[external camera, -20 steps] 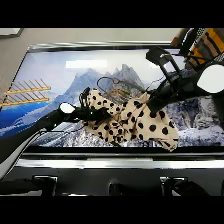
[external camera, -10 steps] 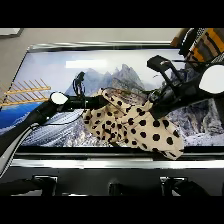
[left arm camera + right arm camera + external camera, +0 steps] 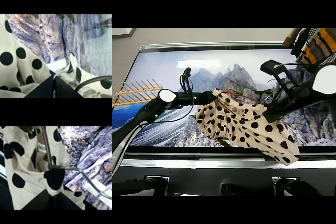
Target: Fold the clothes and pants, and hang the long-sleeved shirts on hangers.
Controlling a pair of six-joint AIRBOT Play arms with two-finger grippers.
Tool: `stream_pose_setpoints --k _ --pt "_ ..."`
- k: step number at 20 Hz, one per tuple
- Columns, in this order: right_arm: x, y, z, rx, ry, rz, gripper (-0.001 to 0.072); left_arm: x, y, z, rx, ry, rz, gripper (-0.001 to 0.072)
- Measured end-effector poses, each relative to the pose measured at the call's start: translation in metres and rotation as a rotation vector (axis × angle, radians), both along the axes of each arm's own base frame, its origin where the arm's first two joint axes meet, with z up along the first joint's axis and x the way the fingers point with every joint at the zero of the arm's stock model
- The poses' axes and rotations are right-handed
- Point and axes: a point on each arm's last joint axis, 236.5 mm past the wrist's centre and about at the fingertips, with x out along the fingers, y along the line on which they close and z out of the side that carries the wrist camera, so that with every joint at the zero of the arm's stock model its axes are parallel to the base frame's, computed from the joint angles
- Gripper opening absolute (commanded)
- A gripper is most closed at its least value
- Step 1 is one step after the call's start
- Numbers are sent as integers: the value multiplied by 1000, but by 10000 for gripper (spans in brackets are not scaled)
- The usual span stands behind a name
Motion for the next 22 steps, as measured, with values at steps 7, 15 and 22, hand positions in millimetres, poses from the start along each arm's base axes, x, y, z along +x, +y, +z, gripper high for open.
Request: stream_pose_setpoints --k 7,15,22 --pt "7 -6 -15 -30 0 -18 15 10 0 17 -8 -48 11 16" --pt "19 16 -47 15 83 -7 14 18 6 53 -18 -160 42 16" --pt "30 59 -81 24 131 38 14 17 14 136 -56 -360 59 15"
